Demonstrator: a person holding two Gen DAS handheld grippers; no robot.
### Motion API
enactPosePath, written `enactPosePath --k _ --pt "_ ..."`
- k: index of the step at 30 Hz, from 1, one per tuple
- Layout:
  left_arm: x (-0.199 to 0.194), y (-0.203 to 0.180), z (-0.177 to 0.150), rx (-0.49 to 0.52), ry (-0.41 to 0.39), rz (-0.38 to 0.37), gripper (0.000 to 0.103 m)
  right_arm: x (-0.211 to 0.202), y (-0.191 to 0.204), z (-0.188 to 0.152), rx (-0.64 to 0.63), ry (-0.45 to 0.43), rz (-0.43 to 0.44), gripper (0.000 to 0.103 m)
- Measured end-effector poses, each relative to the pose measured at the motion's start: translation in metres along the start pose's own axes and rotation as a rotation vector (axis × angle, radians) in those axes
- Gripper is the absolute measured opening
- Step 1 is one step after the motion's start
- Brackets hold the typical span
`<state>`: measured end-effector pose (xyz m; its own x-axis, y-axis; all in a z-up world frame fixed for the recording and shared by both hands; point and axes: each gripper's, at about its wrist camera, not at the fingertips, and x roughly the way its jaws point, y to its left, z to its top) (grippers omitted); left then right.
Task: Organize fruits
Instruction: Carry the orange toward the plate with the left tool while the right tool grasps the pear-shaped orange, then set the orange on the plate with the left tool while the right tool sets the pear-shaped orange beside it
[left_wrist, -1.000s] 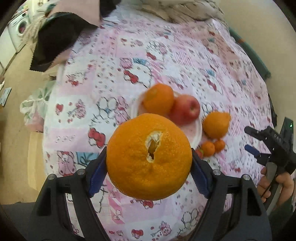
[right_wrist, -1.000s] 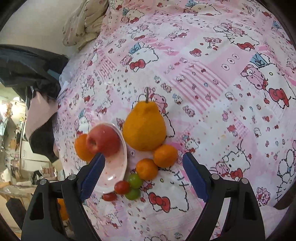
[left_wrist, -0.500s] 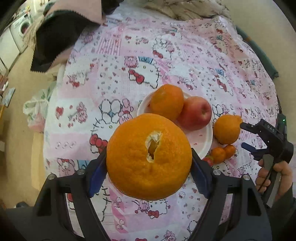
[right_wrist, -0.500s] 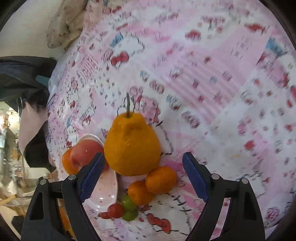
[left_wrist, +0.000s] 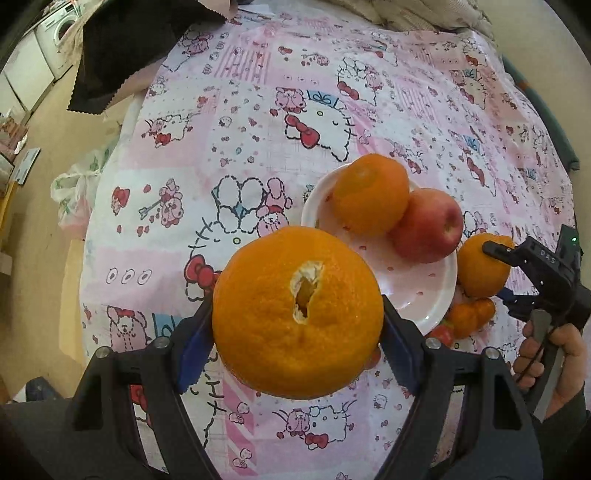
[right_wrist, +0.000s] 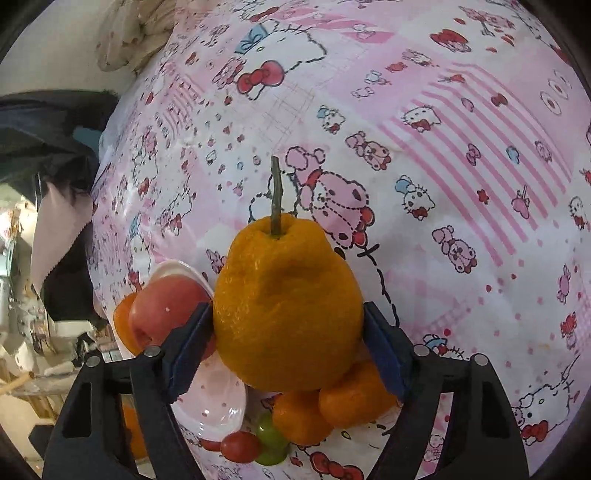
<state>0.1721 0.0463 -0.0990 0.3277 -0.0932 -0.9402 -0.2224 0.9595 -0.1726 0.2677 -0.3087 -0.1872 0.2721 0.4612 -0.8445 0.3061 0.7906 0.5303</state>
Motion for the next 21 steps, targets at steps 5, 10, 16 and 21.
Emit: enactPosePath --k 5,10,16,21 --pt "0.007 -0.010 -0.001 0.028 0.010 -0.004 0.077 -0.014 0.004 0.000 -0.015 -0.055 0.013 0.078" --pt "0.005 -0.014 -0.002 0.047 -0.008 -0.012 0.077 -0.038 0.019 -0.007 -0.040 -0.090 0.099 0.078" --pt "0.005 -0.009 0.000 0.026 -0.014 -0.012 0.077 -0.050 0.066 -0.041 -0.184 -0.062 0.185 0.078" --pt "0.005 -0.008 0.000 0.029 -0.023 -0.016 0.077 -0.033 0.087 -0.060 -0.258 -0.009 0.192 0.078"
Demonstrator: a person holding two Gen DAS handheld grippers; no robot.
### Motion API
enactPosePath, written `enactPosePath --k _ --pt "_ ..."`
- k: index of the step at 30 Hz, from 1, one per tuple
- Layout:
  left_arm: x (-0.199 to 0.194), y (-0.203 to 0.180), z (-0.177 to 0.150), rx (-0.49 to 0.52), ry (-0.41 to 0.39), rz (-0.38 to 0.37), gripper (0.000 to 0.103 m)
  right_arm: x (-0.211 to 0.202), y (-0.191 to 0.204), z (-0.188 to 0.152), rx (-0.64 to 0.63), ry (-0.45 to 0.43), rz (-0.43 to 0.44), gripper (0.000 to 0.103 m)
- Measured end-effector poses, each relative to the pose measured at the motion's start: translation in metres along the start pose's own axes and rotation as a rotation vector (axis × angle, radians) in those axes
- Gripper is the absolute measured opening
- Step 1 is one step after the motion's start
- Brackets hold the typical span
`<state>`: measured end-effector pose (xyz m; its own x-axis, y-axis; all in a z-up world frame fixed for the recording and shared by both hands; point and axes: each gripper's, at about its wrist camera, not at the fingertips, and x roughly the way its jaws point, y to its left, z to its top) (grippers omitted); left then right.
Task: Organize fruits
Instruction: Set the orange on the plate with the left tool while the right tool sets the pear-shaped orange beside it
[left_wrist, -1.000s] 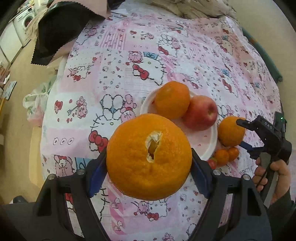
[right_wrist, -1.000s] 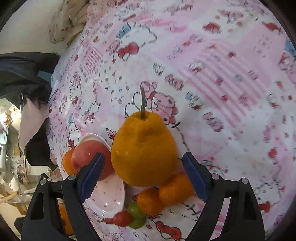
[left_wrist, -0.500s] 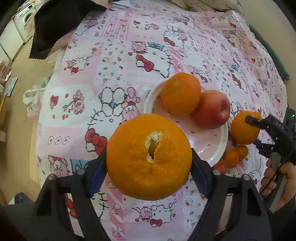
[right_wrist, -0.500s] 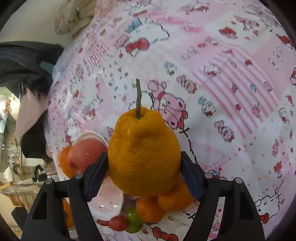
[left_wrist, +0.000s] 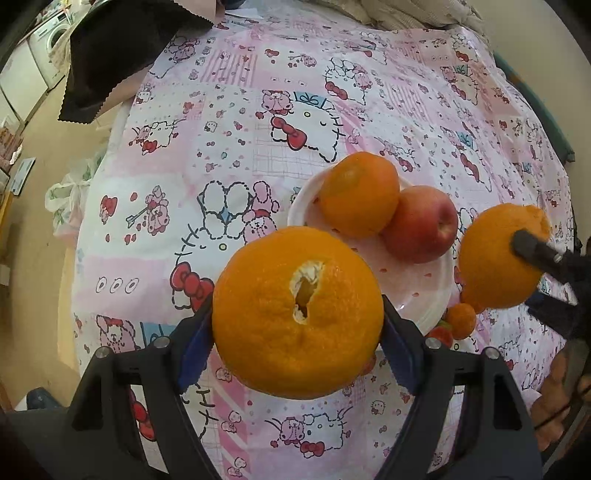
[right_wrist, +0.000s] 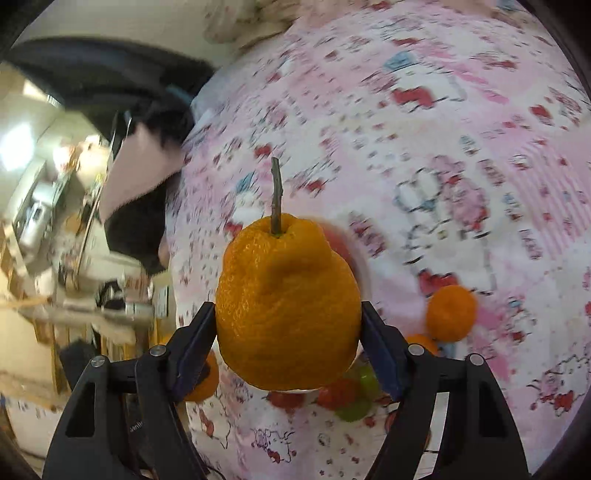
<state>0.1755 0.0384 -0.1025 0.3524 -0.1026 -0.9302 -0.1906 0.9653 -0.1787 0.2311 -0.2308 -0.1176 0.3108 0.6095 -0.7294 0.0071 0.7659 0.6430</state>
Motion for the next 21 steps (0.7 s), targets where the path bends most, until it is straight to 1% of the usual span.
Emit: enactPosePath --k 3,7,10,18,21 --pt "0.001 0.001 0.001 -0.008 -0.004 -0.013 0.078 0.017 -0.002 -0.011 0.015 0.049 -0.010 0.078" --pt "0.010 0.002 0.009 -0.037 0.022 -0.086 0.078 0.039 -0.006 -0.021 0.036 0.114 -0.024 0.078" --pt "0.020 -0.004 0.014 -0.041 0.048 -0.130 0.078 0.045 -0.005 -0.025 0.030 0.122 -0.019 0.078" --pt "0.041 -0.013 0.022 -0.063 0.090 -0.167 0.078 0.059 -0.013 -0.025 0.085 0.134 0.027 0.078" --pt "0.053 -0.012 0.023 -0.091 0.120 -0.216 0.078 0.063 -0.019 -0.026 0.124 0.150 0.041 0.079"
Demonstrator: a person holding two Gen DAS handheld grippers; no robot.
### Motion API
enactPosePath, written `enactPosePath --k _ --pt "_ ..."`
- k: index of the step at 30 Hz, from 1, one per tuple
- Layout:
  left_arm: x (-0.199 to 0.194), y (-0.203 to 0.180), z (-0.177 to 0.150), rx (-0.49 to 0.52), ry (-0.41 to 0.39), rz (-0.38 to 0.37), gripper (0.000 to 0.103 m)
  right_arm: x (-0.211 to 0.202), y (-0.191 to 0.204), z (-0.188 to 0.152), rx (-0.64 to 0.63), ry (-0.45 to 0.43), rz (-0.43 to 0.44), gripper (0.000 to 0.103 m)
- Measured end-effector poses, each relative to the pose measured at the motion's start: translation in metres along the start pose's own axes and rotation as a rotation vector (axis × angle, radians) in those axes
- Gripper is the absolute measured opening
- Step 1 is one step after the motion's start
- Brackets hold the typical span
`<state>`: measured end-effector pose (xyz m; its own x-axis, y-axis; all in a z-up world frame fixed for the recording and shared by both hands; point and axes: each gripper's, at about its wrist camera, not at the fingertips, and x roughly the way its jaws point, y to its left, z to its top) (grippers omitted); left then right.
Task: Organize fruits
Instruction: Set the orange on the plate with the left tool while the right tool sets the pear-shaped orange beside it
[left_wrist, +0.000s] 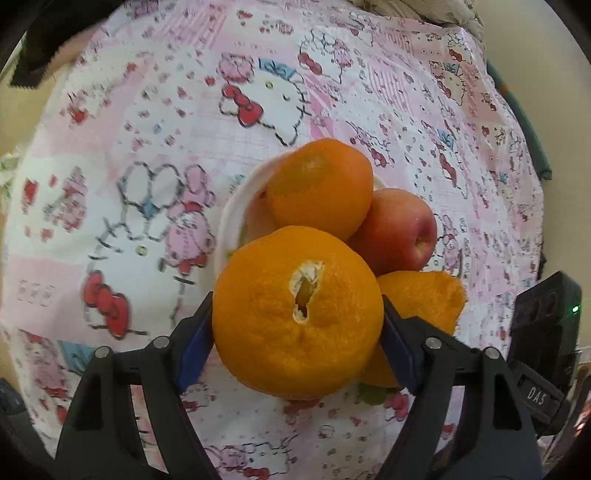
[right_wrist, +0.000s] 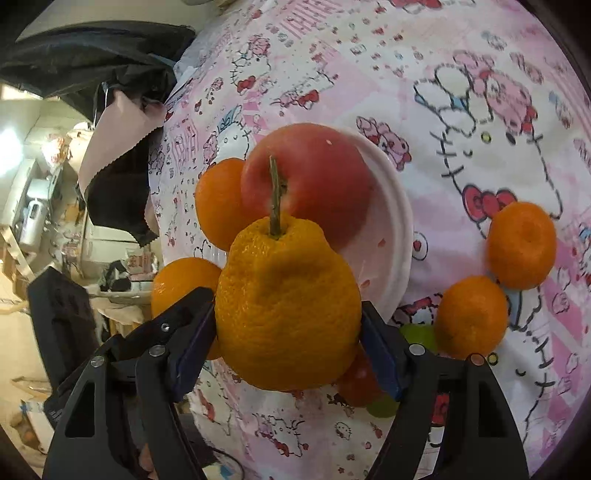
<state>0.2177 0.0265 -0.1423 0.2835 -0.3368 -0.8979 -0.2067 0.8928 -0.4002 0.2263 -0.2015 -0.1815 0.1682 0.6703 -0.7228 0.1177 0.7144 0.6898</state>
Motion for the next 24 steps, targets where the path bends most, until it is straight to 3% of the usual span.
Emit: enactPosePath --k 10,14,16,24 --pt "0.004 0.003 -0.002 -0.016 0.001 0.004 0.080 -0.004 -0.006 0.001 0.034 -0.006 0.031 0.081" --pt "-0.007 0.000 -0.001 0.020 -0.056 0.034 0.083 -0.012 -0.005 0.001 0.030 -0.024 0.044 0.081" --pt "-0.015 -0.003 0.001 0.032 -0.085 0.016 0.088 -0.018 -0.003 0.002 0.019 -0.038 0.045 0.082" --pt "-0.037 -0.011 0.002 0.054 -0.143 -0.025 0.089 -0.051 0.005 0.004 -0.010 -0.116 0.048 0.082"
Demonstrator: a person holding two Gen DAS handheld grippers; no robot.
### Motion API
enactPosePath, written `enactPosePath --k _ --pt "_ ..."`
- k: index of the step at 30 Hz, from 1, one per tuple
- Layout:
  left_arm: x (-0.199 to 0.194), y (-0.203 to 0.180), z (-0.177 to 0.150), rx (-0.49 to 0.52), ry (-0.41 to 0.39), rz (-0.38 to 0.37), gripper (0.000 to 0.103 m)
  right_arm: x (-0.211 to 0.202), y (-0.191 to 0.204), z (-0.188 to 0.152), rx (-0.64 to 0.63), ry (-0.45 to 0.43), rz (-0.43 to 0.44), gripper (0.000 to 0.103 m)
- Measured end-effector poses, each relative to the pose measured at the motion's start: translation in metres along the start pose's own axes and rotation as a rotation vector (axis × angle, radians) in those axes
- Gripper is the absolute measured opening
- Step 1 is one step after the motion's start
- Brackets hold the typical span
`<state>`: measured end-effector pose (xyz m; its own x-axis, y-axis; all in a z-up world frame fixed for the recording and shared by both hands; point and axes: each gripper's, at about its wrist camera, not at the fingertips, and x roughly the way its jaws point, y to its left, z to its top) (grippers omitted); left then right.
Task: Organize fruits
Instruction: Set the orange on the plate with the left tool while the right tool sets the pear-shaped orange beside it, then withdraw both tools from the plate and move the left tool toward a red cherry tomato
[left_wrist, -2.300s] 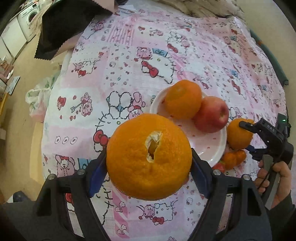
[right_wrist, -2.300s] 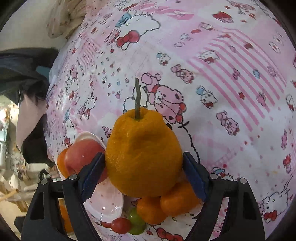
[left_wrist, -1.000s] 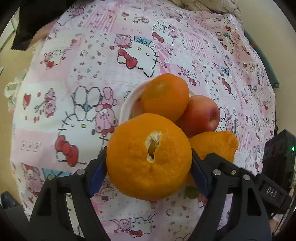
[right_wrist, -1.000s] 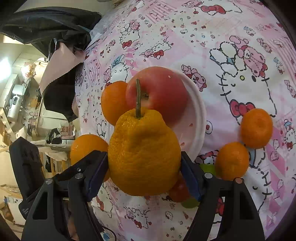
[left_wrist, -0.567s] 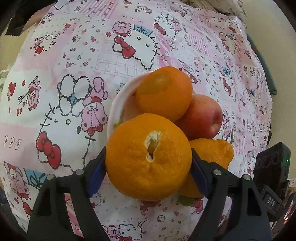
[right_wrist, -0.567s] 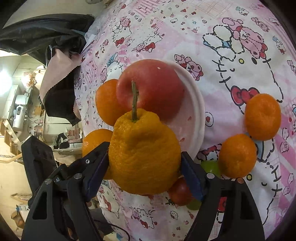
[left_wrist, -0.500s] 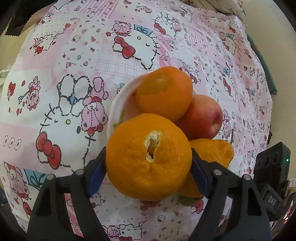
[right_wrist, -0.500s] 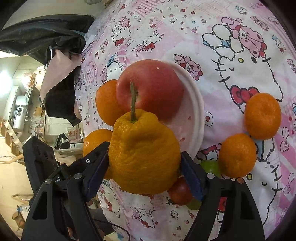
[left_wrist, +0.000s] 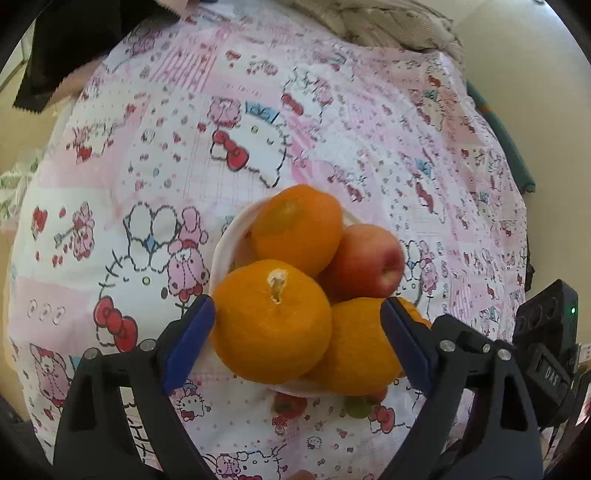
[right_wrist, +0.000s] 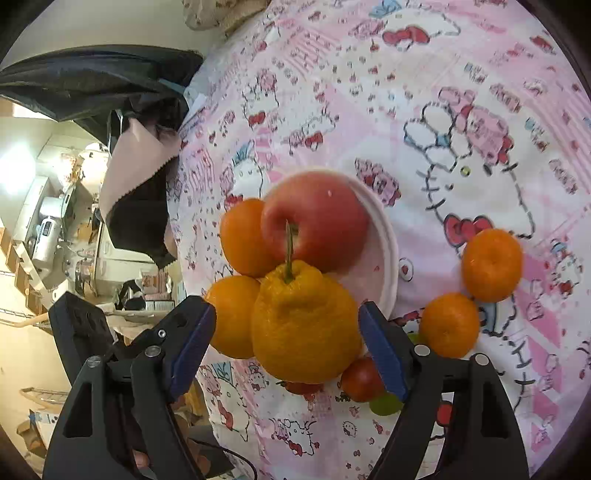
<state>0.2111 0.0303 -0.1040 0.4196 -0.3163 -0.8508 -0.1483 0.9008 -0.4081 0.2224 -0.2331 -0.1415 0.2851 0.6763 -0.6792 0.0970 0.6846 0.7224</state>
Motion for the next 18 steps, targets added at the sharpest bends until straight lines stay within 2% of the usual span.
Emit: enactPosePath --k 5,12,15,18 --pt "-0.016 -0.013 -0.004 0.076 -0.045 0.027 0.089 -0.019 -0.001 0.001 0.005 -0.037 -0.010 0.083" --pt "-0.028 -0.012 -0.016 0.096 -0.067 0.067 0.089 -0.045 -0.009 -0.007 0.022 -0.089 -0.033 0.085" --pt "-0.028 -0.012 -0.023 0.102 -0.063 0.102 0.089 -0.050 -0.014 -0.014 0.007 -0.091 -0.079 0.087" --pt "-0.027 -0.014 -0.032 0.108 -0.032 0.170 0.089 -0.052 -0.025 -0.026 -0.021 -0.077 -0.172 0.087"
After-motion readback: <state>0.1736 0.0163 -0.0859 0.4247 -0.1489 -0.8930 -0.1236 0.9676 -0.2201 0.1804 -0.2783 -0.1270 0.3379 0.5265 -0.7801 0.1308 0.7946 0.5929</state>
